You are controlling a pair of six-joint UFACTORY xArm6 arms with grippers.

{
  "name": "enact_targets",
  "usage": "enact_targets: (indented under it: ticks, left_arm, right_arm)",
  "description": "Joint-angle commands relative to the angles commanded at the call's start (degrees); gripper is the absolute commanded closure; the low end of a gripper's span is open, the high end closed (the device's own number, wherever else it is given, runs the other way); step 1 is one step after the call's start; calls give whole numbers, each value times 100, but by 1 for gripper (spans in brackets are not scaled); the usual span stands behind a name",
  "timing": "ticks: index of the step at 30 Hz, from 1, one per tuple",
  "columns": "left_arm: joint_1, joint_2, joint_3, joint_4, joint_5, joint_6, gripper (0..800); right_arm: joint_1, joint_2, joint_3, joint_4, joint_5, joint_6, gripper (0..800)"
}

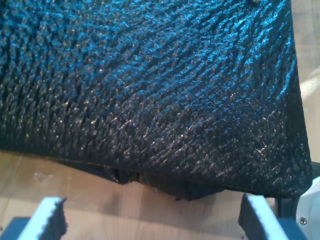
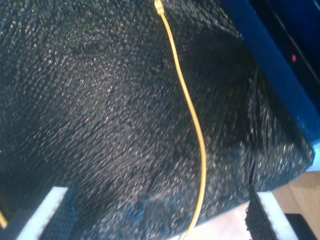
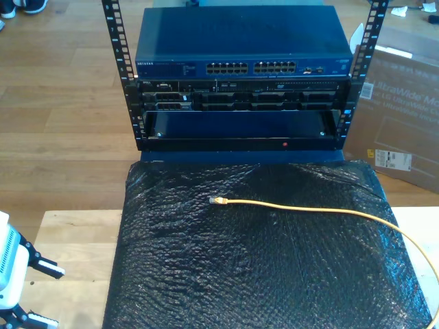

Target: Grab the cable and plug it in

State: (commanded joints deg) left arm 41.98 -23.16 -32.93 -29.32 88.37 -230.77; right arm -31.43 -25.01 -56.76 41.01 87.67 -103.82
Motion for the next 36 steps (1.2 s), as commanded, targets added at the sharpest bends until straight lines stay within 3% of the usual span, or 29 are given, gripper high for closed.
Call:
enact_targets:
  ticks: [8,17,28,36]
  left_arm:
    - [0,0,18,0,-9,-9,0]
    - [0,53,18,9,-9,0,0]
    - [-9,132,18,9,26,0,0]
    - [-9,149,18,9,35,0,0]
  right_arm:
    - [1679,273,-97,-334,-1336,782,3]
    - [3288,1152,-448,-1925,-2119,2119,3]
    - [4879,2127,-607,-3279,-2910,3209,8]
    - [5609,2971,-1037,-4457,-2989,4932,21]
